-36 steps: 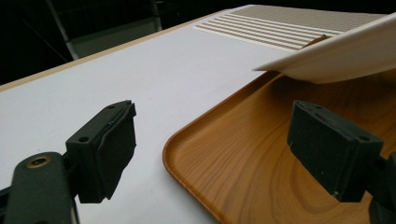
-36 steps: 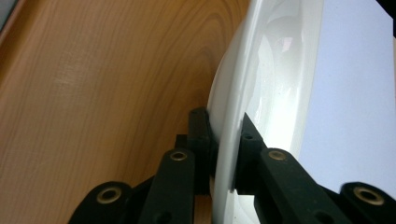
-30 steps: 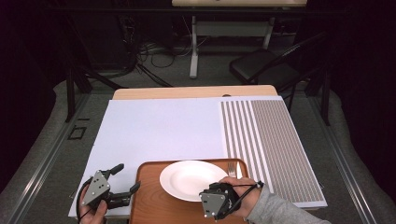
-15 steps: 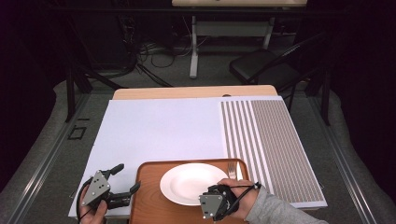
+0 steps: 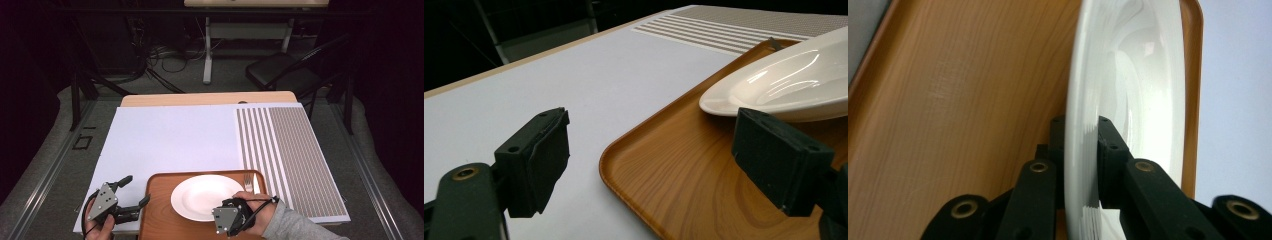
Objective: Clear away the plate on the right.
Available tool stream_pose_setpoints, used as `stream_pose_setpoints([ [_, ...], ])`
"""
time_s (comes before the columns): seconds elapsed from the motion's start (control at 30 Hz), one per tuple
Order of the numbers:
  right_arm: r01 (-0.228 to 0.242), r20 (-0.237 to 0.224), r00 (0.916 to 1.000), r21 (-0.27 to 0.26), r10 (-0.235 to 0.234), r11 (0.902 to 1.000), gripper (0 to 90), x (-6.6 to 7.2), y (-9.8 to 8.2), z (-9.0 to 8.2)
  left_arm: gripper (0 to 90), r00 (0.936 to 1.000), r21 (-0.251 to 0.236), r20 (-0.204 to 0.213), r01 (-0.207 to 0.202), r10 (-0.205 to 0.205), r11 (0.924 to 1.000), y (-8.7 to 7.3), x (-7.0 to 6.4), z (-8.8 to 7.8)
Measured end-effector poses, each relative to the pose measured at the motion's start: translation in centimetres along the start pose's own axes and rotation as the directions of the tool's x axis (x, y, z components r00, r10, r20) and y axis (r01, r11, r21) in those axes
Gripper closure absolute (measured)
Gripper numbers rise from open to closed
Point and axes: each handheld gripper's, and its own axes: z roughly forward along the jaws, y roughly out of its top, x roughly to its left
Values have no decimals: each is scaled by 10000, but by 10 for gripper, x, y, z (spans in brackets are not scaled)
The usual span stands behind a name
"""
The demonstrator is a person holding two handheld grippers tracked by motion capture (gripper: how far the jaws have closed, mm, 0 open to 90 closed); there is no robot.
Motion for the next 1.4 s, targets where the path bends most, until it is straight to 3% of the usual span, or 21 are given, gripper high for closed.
stream_pose_setpoints([
  [0.2, 165, -114, 9998, 63, -164, 9998, 784, 4, 0, 3, 157, 10000, 7, 1, -4, 4, 10000, 0, 0, 0],
  [0.5, -125, -423, 9990, -16, 124, 9999, 754, 12, 0, 3, 157, 10000, 17, 2, 3, -3, 10000, 0, 0, 0],
  [1.0, 477, -941, 9945, 245, -452, 9986, 652, 23, -5, 8, 157, 10000, 27, -28, 53, -53, 10000, 0, 0, 0],
  [1.2, 449, -1303, 9905, 118, -430, 9989, 611, 30, -6, 12, 157, 10000, 81, -17, 41, -40, 10000, 0, -1, 1],
  [1.3, 534, -1270, 9907, 258, -497, 9982, 600, 34, -6, 15, 157, 10000, 113, -22, 63, -63, 9999, -1, -1, 1],
  [1.4, 530, -1230, 9910, 0, -526, 9986, 607, 35, -5, 16, 157, 10000, 100, -32, 72, -72, 9999, -1, -1, 1],
])
